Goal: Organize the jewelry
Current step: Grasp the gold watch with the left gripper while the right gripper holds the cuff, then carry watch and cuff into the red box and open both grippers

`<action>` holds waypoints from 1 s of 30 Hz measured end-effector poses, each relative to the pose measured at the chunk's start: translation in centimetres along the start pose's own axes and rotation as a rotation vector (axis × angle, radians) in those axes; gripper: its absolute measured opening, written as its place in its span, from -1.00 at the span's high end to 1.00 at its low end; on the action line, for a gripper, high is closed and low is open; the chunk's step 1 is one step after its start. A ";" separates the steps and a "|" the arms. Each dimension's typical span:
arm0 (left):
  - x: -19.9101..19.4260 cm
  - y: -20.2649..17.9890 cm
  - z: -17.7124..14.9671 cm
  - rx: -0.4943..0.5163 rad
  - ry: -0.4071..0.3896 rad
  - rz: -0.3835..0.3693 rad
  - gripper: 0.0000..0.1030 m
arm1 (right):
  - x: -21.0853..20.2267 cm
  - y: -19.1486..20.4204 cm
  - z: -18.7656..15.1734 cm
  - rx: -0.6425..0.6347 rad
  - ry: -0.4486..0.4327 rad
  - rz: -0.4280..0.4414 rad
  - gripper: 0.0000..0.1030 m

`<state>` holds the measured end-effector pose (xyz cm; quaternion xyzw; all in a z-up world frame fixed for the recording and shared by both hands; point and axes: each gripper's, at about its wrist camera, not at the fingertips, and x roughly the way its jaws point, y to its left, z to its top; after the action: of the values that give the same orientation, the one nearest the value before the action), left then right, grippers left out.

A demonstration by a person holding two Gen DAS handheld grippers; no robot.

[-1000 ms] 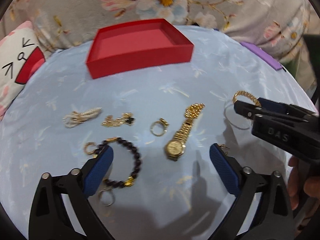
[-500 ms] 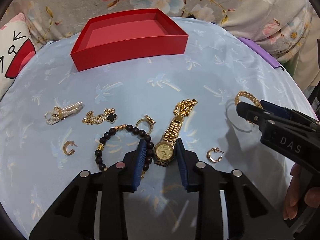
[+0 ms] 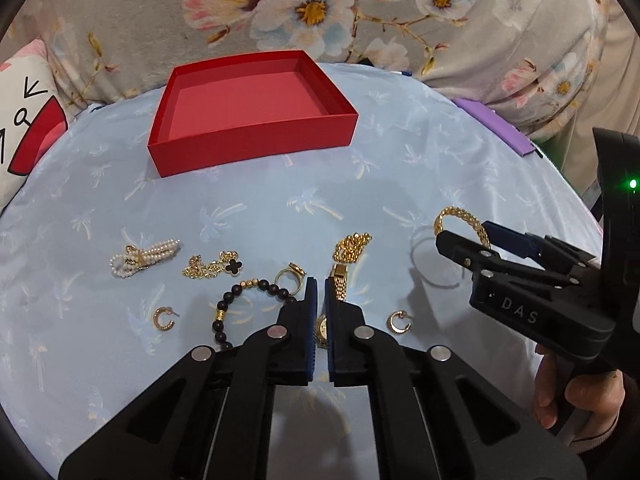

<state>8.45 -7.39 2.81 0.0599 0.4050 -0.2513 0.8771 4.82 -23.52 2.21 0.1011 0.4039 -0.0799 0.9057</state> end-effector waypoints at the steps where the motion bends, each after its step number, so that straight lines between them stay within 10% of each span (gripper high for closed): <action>1: 0.3 -0.1 -0.2 0.006 0.009 0.004 0.72 | 0.0 0.0 0.0 0.001 0.001 0.001 -0.12; 3: 1.1 -0.4 -0.9 0.021 0.021 0.021 0.18 | 0.0 0.1 -0.1 0.000 0.002 0.003 -0.12; 10: 3.2 -1.7 -1.8 0.075 0.038 0.058 0.21 | 0.1 -0.1 -0.1 0.005 0.000 0.002 -0.12; 14: 3.3 -1.9 -1.8 0.094 0.040 0.048 0.59 | 0.3 -0.5 -0.1 0.017 0.006 0.004 -0.12; 30: 2.8 -2.3 -1.9 0.082 0.051 -0.035 0.59 | -0.2 -0.7 0.3 0.013 -0.008 0.006 -0.12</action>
<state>7.57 -9.89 -0.35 0.0953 0.4177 -0.2814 0.8587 4.74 -24.22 2.48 0.1082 0.3994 -0.0801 0.9068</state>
